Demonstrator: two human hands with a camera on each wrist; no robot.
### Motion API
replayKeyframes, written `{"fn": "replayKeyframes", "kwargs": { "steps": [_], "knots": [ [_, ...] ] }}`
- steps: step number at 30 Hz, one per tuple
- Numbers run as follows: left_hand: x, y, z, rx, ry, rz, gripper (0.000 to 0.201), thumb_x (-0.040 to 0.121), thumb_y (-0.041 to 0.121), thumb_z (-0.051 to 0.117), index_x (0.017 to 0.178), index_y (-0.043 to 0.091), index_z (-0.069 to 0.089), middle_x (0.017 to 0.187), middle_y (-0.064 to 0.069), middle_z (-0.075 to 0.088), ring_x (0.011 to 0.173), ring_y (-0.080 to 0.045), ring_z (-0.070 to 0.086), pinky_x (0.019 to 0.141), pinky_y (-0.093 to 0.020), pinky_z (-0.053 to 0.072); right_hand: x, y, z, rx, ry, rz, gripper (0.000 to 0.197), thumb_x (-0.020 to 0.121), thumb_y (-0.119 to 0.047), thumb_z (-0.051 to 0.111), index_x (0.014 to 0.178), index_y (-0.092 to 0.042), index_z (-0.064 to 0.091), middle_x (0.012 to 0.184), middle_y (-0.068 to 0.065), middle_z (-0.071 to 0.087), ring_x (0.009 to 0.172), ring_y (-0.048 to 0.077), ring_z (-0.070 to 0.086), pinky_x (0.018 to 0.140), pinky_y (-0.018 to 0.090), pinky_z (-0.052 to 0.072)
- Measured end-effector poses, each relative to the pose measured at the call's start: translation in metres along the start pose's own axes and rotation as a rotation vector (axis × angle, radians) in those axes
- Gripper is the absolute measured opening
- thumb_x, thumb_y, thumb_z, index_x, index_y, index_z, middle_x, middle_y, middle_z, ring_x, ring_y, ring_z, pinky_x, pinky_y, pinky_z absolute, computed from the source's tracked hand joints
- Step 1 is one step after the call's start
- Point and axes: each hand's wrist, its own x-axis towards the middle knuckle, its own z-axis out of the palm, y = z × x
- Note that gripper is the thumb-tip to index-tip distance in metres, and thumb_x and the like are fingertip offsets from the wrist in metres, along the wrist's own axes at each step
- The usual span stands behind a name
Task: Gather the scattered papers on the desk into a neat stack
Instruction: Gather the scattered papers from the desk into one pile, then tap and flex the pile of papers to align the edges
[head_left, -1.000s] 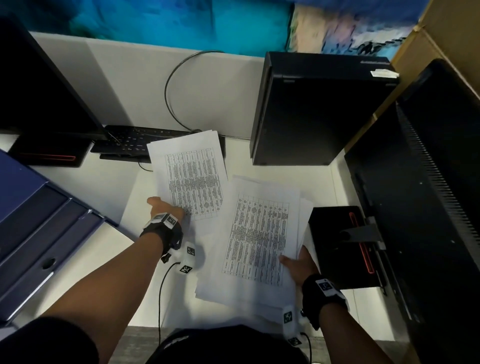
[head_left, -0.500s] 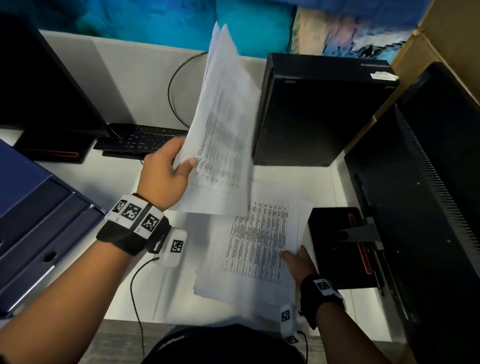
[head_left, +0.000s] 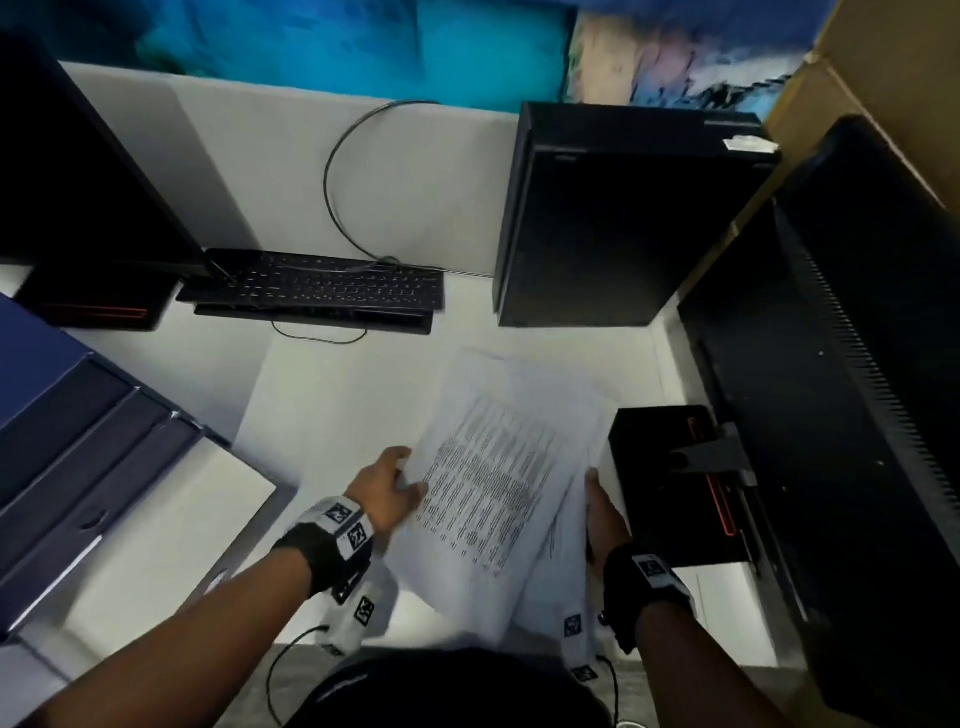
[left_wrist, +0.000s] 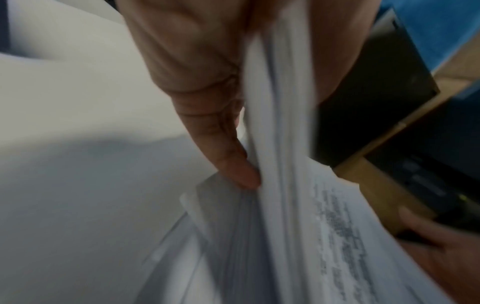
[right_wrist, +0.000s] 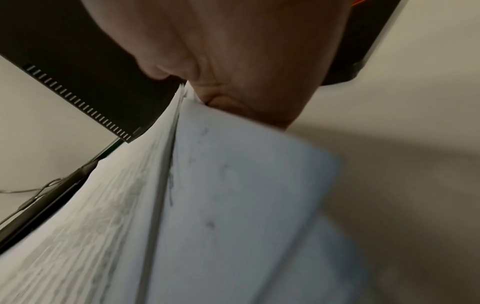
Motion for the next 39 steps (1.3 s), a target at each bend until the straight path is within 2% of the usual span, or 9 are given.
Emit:
{"fn": "replayKeyframes", "kwargs": {
  "steps": [2,9,16,21,26,29,33,36,39],
  "knots": [
    [0.004,0.001,0.009,0.005,-0.001,-0.007,0.058,0.093,0.029,0.061,0.144,0.024,0.036,0.13,-0.011,0.06,0.11,-0.027,0.06,0.088,-0.026,0.043,0.011,0.009,-0.004,-0.025,-0.003,-0.033,0.11,0.059,-0.083,0.065,0.147,-0.024,0.038,0.143,-0.003,0.049,0.127,0.027,0.052,0.109,0.047,0.042],
    [0.023,0.017,0.011,0.061,0.157,0.081,0.056,0.084,0.0,0.055,0.138,0.013,0.049,0.126,-0.013,0.063,0.113,-0.03,0.061,0.089,-0.029,0.046,0.009,0.008,0.0,-0.144,0.007,-0.1,0.054,0.081,-0.033,0.073,0.128,-0.019,0.049,0.117,0.005,0.065,0.104,0.028,0.064,0.1,0.048,0.049],
    [0.026,0.013,0.025,0.237,0.073,0.086,0.015,0.086,0.016,0.051,0.096,0.007,0.057,0.096,-0.013,0.061,0.087,-0.029,0.06,0.07,-0.029,0.044,0.009,0.006,0.0,-0.22,0.027,-0.168,0.043,0.084,-0.017,0.071,0.123,-0.015,0.052,0.114,0.007,0.066,0.099,0.024,0.065,0.096,0.04,0.051],
    [0.032,0.016,0.014,0.199,0.104,0.018,0.05,0.089,0.034,0.059,0.133,0.012,0.052,0.131,-0.016,0.052,0.12,-0.034,0.054,0.099,-0.037,0.046,-0.008,-0.009,0.004,-0.283,-0.002,-0.311,0.049,0.087,0.006,0.062,0.13,-0.015,0.052,0.111,-0.001,0.067,0.104,0.022,0.064,0.092,0.035,0.051],
    [0.049,0.017,-0.027,-0.483,0.003,-0.089,0.107,0.064,0.063,0.078,0.148,0.016,0.032,0.149,-0.008,0.045,0.129,-0.029,0.051,0.11,-0.044,0.038,-0.035,-0.04,0.006,-0.283,-0.103,-0.49,0.046,0.086,0.008,0.062,0.112,-0.029,0.058,0.108,-0.011,0.07,0.105,0.01,0.067,0.096,0.036,0.052],
    [0.046,0.022,-0.05,-0.856,-0.113,0.052,0.117,0.042,0.064,0.089,0.14,0.014,0.047,0.134,-0.011,0.061,0.117,-0.029,0.062,0.104,-0.051,0.045,-0.052,-0.068,0.008,-0.302,-0.15,-0.607,0.049,0.087,0.007,0.062,0.116,-0.032,0.057,0.11,-0.016,0.07,0.107,0.001,0.065,0.094,0.026,0.05],
    [0.014,0.056,-0.07,-0.911,0.078,0.401,0.058,0.084,0.027,0.075,0.135,0.013,0.053,0.126,-0.006,0.067,0.116,-0.021,0.064,0.096,-0.037,0.051,-0.072,-0.095,0.016,-0.312,-0.075,-0.737,0.048,0.092,-0.002,0.058,0.131,-0.028,0.047,0.115,-0.023,0.062,0.107,-0.01,0.057,0.086,0.007,0.044],
    [-0.002,0.068,-0.07,-0.779,0.2,0.544,0.044,0.088,0.02,0.069,0.13,0.014,0.058,0.12,0.007,0.07,0.113,-0.007,0.064,0.092,-0.021,0.052,-0.071,-0.094,0.029,-0.271,0.022,-0.759,0.039,0.093,-0.007,0.06,0.13,-0.011,0.049,0.116,-0.005,0.064,0.11,0.012,0.061,0.095,0.026,0.048],
    [-0.004,0.062,-0.065,-0.756,0.205,0.519,0.064,0.075,0.033,0.079,0.133,0.018,0.054,0.123,0.003,0.068,0.117,-0.013,0.063,0.098,-0.032,0.052,-0.07,-0.088,0.043,-0.175,0.039,-0.692,0.025,0.09,-0.003,0.063,0.113,-0.013,0.062,0.103,-0.009,0.065,0.1,0.014,0.064,0.093,0.03,0.048]
  ]
}}
